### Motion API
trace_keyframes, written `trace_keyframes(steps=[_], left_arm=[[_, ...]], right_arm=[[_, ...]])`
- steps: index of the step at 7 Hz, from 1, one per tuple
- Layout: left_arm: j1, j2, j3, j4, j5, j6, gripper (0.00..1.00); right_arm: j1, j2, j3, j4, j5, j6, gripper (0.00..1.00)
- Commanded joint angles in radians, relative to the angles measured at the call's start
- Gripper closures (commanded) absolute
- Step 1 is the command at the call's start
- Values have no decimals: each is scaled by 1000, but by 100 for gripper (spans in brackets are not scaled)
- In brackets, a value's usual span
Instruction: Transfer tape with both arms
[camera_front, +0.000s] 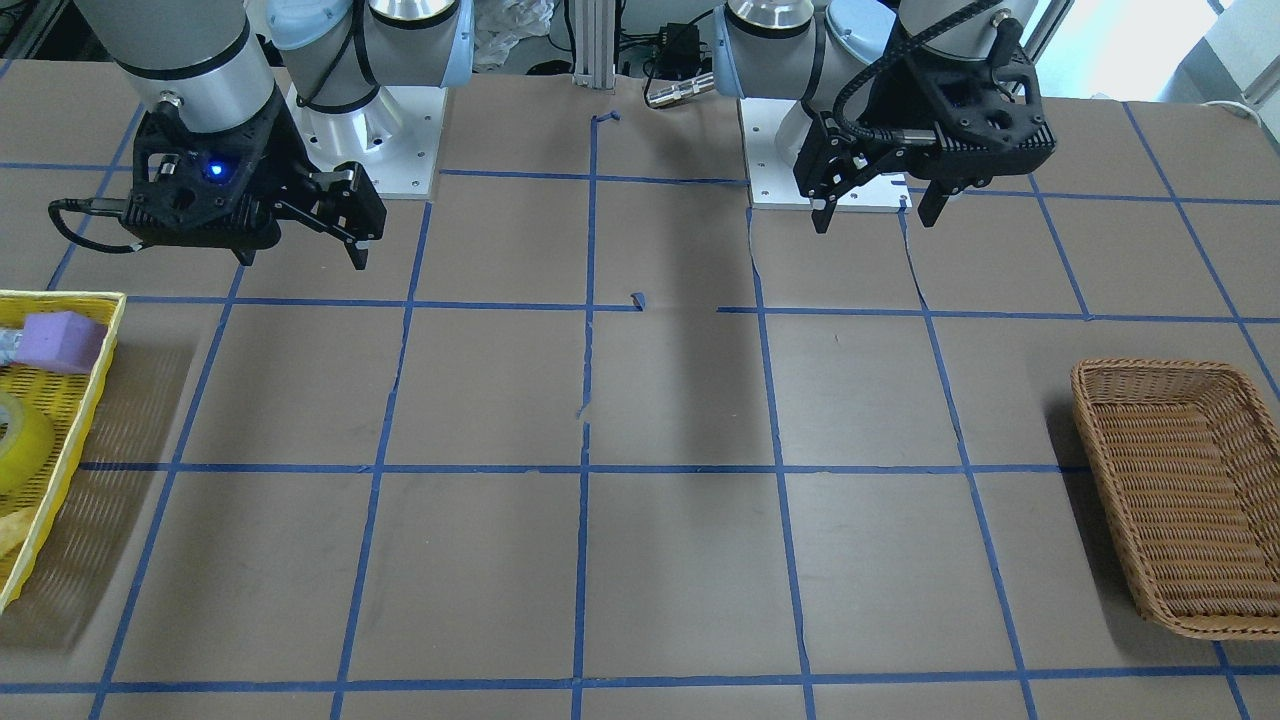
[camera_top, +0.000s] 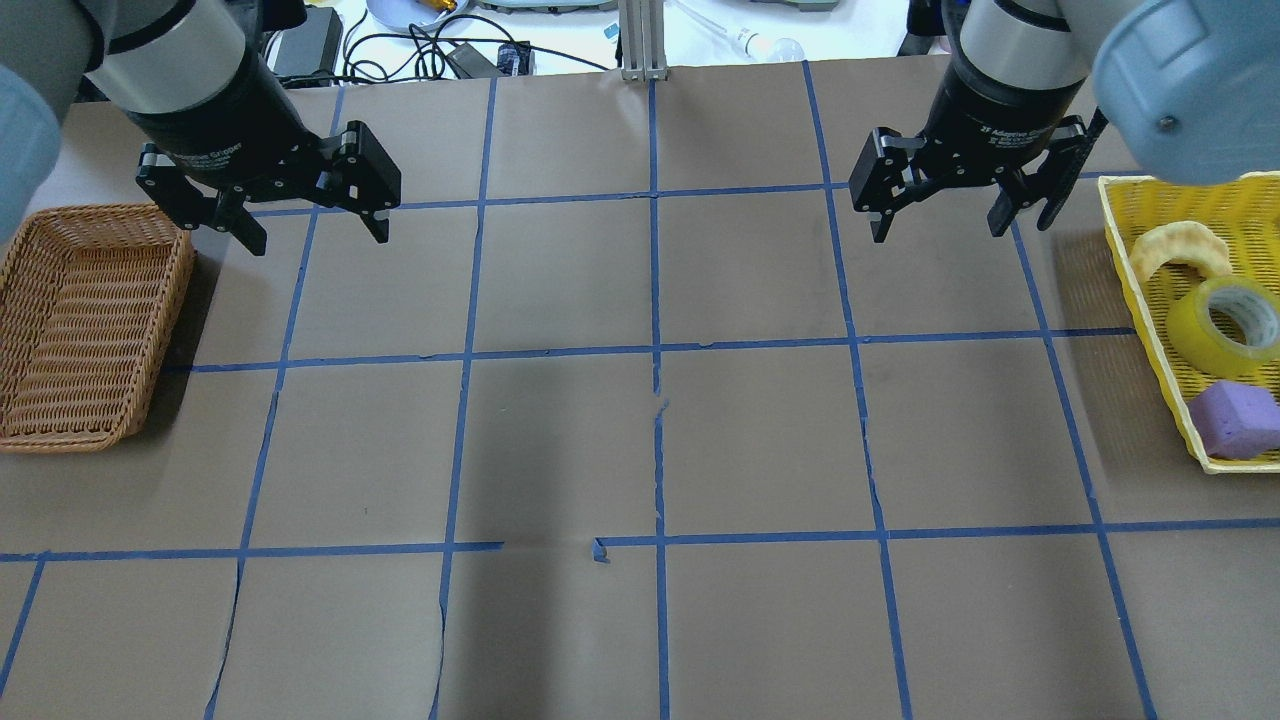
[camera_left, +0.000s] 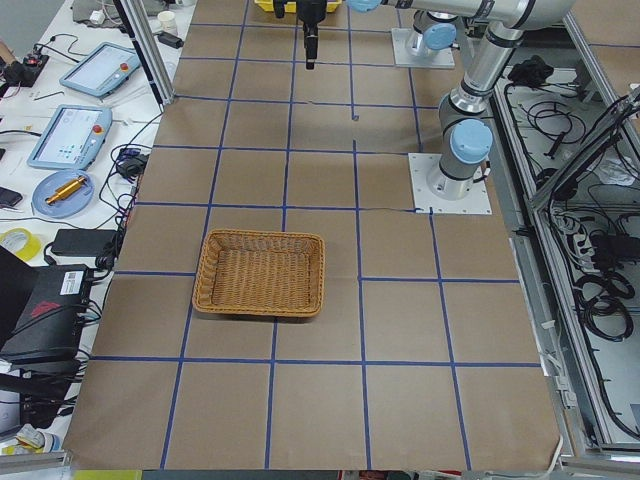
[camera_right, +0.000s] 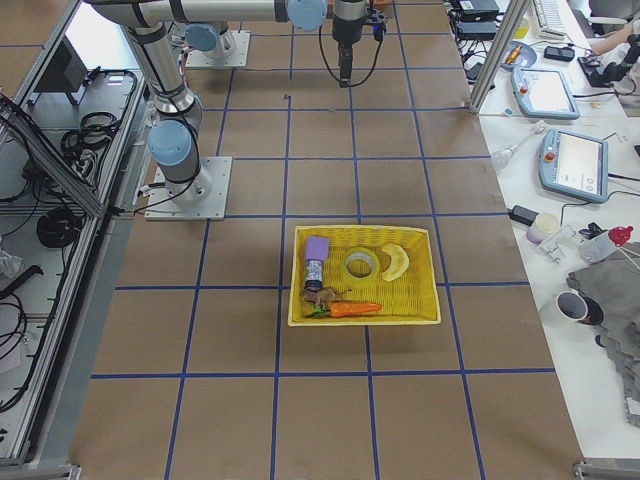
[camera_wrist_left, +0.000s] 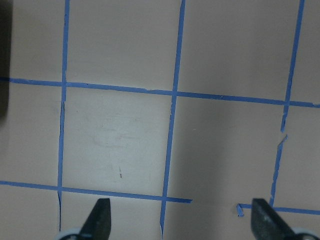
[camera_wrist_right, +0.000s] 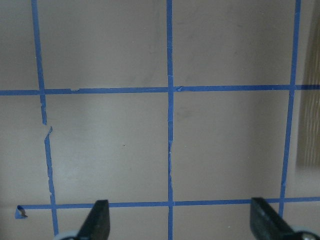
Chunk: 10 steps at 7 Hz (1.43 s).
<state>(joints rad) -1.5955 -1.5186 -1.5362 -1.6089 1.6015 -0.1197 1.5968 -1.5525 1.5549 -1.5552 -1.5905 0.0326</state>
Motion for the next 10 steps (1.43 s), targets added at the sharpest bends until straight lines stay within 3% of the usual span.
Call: trace_keyframes(steps=[1,10], left_arm=[[3,0,-1,9,0,0,0],[12,-2,-1,35,-3,-2,0]], right_arm=[[0,0,1,0,1,0,0],[-3,6,1,1,-3,0,0]])
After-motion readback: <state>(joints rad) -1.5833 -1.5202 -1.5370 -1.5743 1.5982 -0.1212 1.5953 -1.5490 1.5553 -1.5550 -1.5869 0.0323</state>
